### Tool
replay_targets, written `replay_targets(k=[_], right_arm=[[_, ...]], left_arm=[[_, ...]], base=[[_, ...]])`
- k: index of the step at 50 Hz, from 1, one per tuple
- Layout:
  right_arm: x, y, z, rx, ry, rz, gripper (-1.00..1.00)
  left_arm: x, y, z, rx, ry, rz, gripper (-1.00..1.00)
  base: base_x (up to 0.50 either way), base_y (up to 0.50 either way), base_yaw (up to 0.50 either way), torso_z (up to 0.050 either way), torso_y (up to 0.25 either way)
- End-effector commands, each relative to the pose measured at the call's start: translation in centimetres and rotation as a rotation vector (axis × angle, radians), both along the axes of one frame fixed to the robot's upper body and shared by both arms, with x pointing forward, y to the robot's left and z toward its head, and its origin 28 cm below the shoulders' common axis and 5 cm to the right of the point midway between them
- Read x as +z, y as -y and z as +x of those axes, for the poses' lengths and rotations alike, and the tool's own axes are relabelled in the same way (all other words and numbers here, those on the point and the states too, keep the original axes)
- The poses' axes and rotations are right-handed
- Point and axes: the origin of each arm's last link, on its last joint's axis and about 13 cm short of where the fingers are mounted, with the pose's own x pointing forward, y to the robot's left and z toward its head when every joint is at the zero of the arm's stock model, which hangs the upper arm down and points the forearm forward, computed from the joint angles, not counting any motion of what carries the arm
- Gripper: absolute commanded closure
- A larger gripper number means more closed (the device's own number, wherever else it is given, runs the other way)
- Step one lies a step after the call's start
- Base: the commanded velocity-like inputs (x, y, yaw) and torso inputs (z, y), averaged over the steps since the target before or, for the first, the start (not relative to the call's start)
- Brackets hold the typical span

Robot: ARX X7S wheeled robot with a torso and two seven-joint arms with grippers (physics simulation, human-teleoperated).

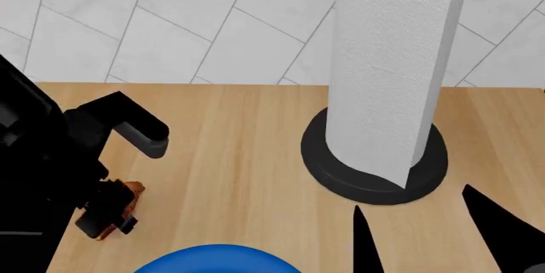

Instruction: Place the pastries on the plates.

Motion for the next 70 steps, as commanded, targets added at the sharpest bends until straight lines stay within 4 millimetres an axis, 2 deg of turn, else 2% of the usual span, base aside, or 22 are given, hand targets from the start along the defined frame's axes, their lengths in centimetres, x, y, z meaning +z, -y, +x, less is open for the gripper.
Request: replay_targets(k=[1,10,12,14,20,21,23,27,35,39,45,51,56,63,70], right_arm=[[0.0,0.1,0.0,-0.002,0.000,0.000,-1.00],[0.1,-0.1,0.3,0.006,-0.003,-0.006,-1.00],[-0.1,-0.2,0.3,0.009,-0.010,-0.007,-1.00],[0.0,-0.2,0.3,0.012,-0.009,-0.008,-1.00],[1.6,-0.4,0.5,-0.024,0.075,0.006,-1.00],[1.7,-0.4,0.6,-0.025,0.079,0.005,-1.00],[2.1,-0.3,0.6,-0.030,0.099,0.015,-1.00],[2.4,-0.3,0.6,-0.042,0.116,0.013,-1.00],[3.6,-0.3,0.5,-0.081,0.158,-0.010,-1.00],[4.2,-0.7,0.2,-0.094,0.183,-0.018,-1.00],[4.9,-1.0,0.3,-0.094,0.222,-0.048,-1.00],[4.9,-0.9,0.3,-0.140,0.241,-0.059,-1.00],[4.9,-0.8,0.2,-0.145,0.246,-0.047,-1.00],[4.7,-0.7,0.1,-0.150,0.250,-0.037,-1.00],[4.9,-0.7,0.1,-0.155,0.257,-0.028,-1.00]], left_arm=[[-2.1,0.4,-0.1,0.008,0.021,0.034,1.00],[1.4,0.2,-0.9,0.008,0.108,-0.067,1.00],[2.5,0.1,-1.0,0.009,0.158,-0.086,1.00],[4.5,0.0,-1.5,0.005,0.254,-0.110,1.00],[8.1,0.3,-5.1,-0.024,0.450,-0.208,1.00],[8.4,0.4,-5.4,-0.017,0.466,-0.228,1.00],[9.4,0.3,-6.4,0.009,0.604,-0.226,1.00],[10.3,0.6,-8.7,-0.030,0.711,-0.298,1.00],[10.1,0.5,-14.1,-0.013,0.926,-0.459,1.00],[9.8,0.2,-15.7,-0.029,1.029,-0.493,1.00],[8.2,-0.6,-18.1,-0.001,1.111,-0.552,1.00],[7.2,-0.7,-20.0,0.061,1.168,-0.498,1.00],[6.8,-1.2,-20.4,0.099,1.182,-0.523,1.00],[7.2,-2.1,-21.1,0.145,1.226,-0.500,1.00],[7.2,-2.2,-20.8,0.155,1.231,-0.506,1.00]], base=[[0.00,0.00,0.00,0.000,0.000],[0.00,0.00,0.00,0.000,0.000],[0.00,0.00,0.00,0.000,0.000],[0.00,0.00,0.00,0.000,0.000],[0.00,0.00,0.00,0.000,0.000],[0.00,0.00,0.00,0.000,0.000],[0.00,0.00,0.00,0.000,0.000],[0.00,0.00,0.00,0.000,0.000],[0.00,0.00,0.00,0.000,0.000],[0.00,0.00,0.00,0.000,0.000],[0.00,0.00,0.00,0.000,0.000],[0.00,0.00,0.00,0.000,0.000],[0.00,0.00,0.00,0.000,0.000],[-0.12,0.00,0.00,0.000,0.000],[-0.27,0.00,0.00,0.000,0.000]])
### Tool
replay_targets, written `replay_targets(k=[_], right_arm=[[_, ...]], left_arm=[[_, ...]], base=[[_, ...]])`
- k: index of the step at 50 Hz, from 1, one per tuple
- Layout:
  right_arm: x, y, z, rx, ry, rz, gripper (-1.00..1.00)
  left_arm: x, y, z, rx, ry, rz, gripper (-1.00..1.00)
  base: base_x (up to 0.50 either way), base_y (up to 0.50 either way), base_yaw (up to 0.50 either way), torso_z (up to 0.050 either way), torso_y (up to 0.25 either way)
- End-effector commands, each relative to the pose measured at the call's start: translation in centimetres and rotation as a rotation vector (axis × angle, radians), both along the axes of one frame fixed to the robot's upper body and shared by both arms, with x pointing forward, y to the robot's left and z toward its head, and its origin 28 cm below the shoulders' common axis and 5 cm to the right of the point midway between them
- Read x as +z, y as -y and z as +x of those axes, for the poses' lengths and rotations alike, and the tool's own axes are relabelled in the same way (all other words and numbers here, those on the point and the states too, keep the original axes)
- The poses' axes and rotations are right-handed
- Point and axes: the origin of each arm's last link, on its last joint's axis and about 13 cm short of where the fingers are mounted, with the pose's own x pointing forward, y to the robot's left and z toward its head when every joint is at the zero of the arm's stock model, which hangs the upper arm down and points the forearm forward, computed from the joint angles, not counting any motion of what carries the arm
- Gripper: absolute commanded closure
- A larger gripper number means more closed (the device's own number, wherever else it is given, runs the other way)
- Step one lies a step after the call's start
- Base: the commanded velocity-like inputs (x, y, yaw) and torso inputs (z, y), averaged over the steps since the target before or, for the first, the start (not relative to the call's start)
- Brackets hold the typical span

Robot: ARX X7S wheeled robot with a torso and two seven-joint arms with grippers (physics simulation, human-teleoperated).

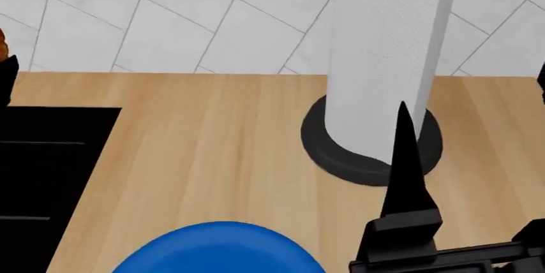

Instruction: Place the pastries on the plates.

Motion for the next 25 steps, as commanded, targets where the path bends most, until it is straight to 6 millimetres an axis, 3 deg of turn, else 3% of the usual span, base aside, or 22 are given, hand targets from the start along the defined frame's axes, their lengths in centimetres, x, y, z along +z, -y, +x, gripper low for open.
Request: replay_targets(k=[1,10,16,25], right_arm=[[0.1,0.0,-0.1,-0.013,0.016,0.009,-1.00],[-0.1,-0.3,0.2,-0.024,0.036,-0.026,-1.00],[0.9,-0.1,0.2,-0.016,0.066,-0.039,-1.00],[0.0,0.4,1.7,-0.040,0.077,-0.041,-1.00]], left_arm=[[0.0,-0.3,-1.0,0.038,0.028,-0.049,1.00],[0.3,-0.1,-1.4,0.025,0.057,-0.067,1.00],[1.8,-0.3,-1.3,0.033,0.100,-0.067,1.00],[0.9,0.1,0.1,0.039,0.104,-0.070,1.00]], base=[[-0.29,0.00,0.00,0.000,0.000],[-0.07,0.05,0.00,0.000,0.000],[0.00,0.48,0.00,0.000,0.000],[0.00,0.49,0.00,0.000,0.000]])
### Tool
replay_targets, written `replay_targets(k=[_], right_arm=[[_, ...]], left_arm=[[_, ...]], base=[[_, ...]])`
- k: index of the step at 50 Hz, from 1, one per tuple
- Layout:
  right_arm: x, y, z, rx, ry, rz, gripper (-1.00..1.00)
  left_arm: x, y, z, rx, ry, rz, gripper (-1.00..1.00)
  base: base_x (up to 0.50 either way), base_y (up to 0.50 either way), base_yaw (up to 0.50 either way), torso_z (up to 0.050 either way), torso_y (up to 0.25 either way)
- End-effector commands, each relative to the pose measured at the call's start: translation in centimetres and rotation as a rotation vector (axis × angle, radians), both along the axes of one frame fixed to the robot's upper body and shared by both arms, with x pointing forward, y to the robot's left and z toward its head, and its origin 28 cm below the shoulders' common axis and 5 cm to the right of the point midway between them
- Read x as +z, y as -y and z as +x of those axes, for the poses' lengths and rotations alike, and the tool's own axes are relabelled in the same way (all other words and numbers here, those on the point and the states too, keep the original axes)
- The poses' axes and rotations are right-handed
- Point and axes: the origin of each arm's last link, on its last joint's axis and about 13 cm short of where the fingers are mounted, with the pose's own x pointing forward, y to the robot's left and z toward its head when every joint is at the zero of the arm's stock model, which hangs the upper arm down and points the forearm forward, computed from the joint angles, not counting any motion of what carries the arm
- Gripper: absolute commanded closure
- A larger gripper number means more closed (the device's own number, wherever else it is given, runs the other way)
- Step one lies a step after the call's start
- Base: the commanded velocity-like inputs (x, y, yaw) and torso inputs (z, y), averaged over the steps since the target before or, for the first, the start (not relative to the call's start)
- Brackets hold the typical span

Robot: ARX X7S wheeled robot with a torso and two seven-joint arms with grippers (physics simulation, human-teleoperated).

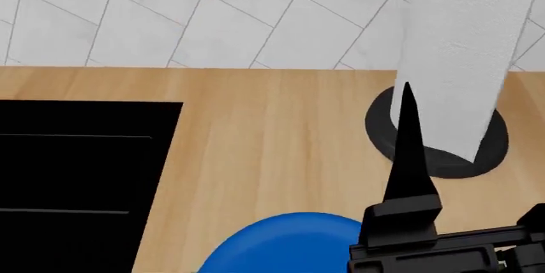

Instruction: Place the pastries on the plates.

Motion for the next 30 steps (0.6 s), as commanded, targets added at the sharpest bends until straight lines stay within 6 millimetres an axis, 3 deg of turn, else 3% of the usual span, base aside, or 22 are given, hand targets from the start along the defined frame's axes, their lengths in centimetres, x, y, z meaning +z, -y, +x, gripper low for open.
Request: replay_targets(k=[1,7,30], right_arm=[[-0.3,0.4,1.2,-0.017,0.019,-0.009,-1.00],[-0.9,0.0,1.8,-0.007,0.018,0.005,-1.00],[-1.2,0.2,0.0,-0.029,0.023,0.020,-1.00]], left_arm=[[0.1,0.2,0.7,0.012,0.015,-0.035,1.00],[0.1,0.0,0.1,0.011,0.020,-0.035,1.00],[0.2,-0.3,-1.3,0.027,0.037,-0.052,1.00]], base=[[0.00,0.49,0.00,0.000,0.000],[0.00,0.49,0.00,0.000,0.000],[0.00,0.50,0.00,0.000,0.000]])
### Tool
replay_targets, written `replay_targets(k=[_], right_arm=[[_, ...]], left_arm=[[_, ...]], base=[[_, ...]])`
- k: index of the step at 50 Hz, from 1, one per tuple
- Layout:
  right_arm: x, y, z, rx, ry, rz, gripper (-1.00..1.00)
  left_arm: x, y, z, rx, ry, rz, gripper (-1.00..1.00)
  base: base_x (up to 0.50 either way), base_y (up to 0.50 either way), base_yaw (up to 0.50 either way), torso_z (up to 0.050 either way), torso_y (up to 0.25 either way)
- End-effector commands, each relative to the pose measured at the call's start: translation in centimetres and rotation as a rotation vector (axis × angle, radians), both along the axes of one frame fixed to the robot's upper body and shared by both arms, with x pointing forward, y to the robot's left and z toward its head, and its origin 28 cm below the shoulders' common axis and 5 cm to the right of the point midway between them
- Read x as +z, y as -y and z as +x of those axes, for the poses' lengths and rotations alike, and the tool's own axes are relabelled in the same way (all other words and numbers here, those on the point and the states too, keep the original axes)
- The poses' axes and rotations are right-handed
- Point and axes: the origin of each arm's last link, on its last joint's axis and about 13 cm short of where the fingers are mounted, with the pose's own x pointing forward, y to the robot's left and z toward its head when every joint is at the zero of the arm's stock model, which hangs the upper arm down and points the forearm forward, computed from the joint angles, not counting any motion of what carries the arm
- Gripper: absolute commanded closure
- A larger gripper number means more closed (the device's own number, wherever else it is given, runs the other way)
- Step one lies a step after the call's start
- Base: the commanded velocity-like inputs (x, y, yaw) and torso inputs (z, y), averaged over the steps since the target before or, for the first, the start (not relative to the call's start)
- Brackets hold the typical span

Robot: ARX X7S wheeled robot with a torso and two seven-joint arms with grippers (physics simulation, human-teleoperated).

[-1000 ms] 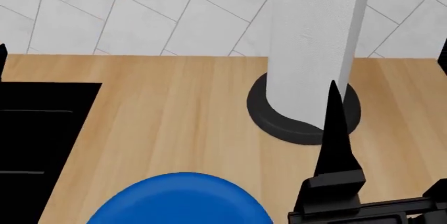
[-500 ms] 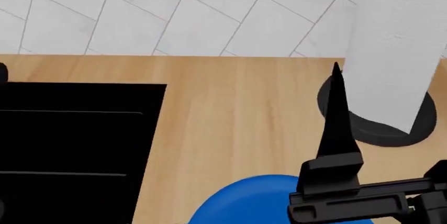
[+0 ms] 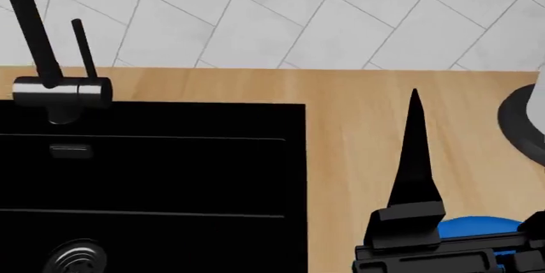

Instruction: Place the pastries on the plates.

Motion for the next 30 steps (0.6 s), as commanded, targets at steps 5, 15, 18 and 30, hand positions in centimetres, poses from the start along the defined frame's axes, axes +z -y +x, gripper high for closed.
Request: replay_targets(k=[5,15,18,30], right_arm=[[-0.07,0.22,-0.45,-0.008,0.003,0.004,-1.00],[-0.21,0.16,-0.33,-0.011,-0.003,0.005,-1.00],[-0.21,0.12,-0.15,-0.009,-0.006,0.005,-1.00],[0.14,-0.02,-0.10,-0.002,-0.003,-0.003,-1.00]], left_arm=[[0.02,0.19,-0.58,0.003,0.002,-0.041,1.00],[0.14,0.18,-0.47,0.001,-0.002,-0.042,1.00],[0.17,0.13,-0.46,0.009,-0.005,-0.050,1.00],[-0.02,0.37,-0.65,0.000,-0.015,-0.048,1.00]], base=[[0.00,0.50,0.00,0.000,0.000],[0.00,0.50,0.00,0.000,0.000],[0.00,0.50,0.00,0.000,0.000],[0.00,0.50,0.00,0.000,0.000]])
